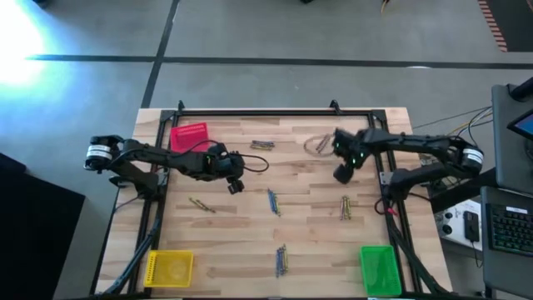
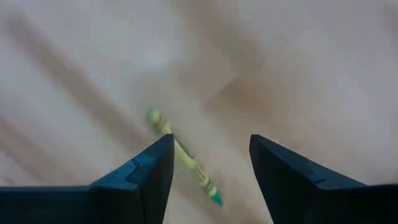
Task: Sort crayons
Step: Put the green crayon into the green bin
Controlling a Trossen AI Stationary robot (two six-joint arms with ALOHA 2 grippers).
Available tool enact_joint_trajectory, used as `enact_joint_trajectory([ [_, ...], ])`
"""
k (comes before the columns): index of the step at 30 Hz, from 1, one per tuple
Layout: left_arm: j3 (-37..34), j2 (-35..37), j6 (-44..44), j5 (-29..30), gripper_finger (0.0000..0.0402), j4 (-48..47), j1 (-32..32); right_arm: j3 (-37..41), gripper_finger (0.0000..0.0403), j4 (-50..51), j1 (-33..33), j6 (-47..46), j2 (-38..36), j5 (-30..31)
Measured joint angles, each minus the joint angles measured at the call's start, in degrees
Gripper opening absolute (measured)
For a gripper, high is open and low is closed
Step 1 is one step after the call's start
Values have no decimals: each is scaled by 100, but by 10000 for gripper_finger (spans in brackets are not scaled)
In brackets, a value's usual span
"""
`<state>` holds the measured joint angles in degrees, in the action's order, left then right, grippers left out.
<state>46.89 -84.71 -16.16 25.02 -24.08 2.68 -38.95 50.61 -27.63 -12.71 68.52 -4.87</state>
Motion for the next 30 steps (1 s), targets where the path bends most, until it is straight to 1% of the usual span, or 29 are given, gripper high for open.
enact_joint_trajectory([
  [5,-41,0,-64,0,126,-3,-2,214,200,-94,1101,-470,-3,54],
  [9,-55,-2,-66,2,126,10,0,209,200,-349,1768,-1132,33,169],
  [13,-55,-11,-66,2,126,77,0,278,200,-414,2198,-1657,216,500],
  [18,-55,-11,-102,2,126,114,0,366,191,-496,2477,-1961,620,484],
  [22,-63,-11,-135,0,126,112,0,368,162,-614,2576,-2077,906,523],
  [30,-63,-11,-136,-4,126,120,-1,384,68,-819,2616,-2080,1031,449],
])
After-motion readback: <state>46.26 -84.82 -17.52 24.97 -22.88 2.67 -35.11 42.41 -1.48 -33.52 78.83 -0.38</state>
